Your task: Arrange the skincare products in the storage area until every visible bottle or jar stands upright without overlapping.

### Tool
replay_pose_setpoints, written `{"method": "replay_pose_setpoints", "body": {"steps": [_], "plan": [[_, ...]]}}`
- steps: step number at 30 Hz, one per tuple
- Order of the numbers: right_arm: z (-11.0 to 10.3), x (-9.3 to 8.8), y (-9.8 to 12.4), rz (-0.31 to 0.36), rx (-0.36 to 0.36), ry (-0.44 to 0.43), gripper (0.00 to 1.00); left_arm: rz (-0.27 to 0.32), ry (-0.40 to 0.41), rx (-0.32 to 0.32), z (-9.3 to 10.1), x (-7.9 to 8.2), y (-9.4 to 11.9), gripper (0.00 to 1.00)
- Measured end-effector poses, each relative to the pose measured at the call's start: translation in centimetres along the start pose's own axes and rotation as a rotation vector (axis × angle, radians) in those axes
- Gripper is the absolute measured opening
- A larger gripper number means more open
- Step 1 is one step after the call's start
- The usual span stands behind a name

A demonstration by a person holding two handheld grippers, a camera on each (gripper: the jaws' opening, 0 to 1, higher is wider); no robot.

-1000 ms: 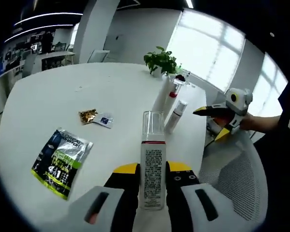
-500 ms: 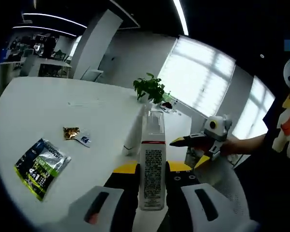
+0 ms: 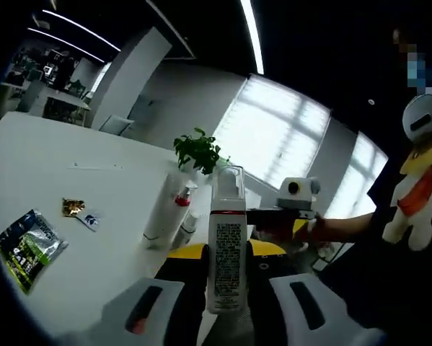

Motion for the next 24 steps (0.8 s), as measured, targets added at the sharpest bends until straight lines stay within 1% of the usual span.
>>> {"method": "replay_pose_setpoints", "body": {"steps": [3, 5, 7, 10, 15, 19, 23, 24], "plan": [[-0.6, 1.0, -0.3, 0.011, 0.052, -0.012, 0.64, 0.0, -0.001, -0.019, 1.0, 0.0, -0.6, 0.23], [-0.9, 1.6, -0.5, 0.02, 0.074, -0.008, 0.63, -0.001, -0.006, -0.03, 1.5, 0.0, -1.0, 0.23], [-1.2, 1.8, -0.7, 0.02, 0.102, -0.013, 0.61, 0.0, -0.009, -0.049, 2.0, 0.1, -1.3, 0.23], [-1.6, 2.3, -1.2, 0.021, 0.134, -0.011, 0.57, -0.016, -0.024, -0.069, 2.6, 0.0, -1.8, 0.23], [-2.2, 2.8, -1.8, 0.026, 0.168, -0.023, 0.53, -0.019, -0.037, -0.108, 3.8, 0.2, -2.6, 0.23], [-2.3, 2.9, -1.9, 0.031, 0.193, -0.03, 0.45, -0.028, -0.044, -0.124, 4.1, 0.2, -3.0, 0.23], [-2.3, 3.1, -2.0, 0.031, 0.204, -0.03, 0.41, -0.039, -0.045, -0.133, 4.2, 0.0, -3.2, 0.23], [-2.3, 3.1, -2.0, 0.032, 0.207, -0.025, 0.38, -0.041, -0.045, -0.135, 4.2, 0.0, -3.3, 0.23]]}}
Point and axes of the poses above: the point that each gripper's makers call its tool centre point, and the gripper's own axes: y roughly backward along the fingers, z roughly to its right, x roughly out of its top, the point moved 2 cm from there along y, roughly backward along the fingers, and after that the axes turned 4 degrees about -y, right-handed, at the moved point
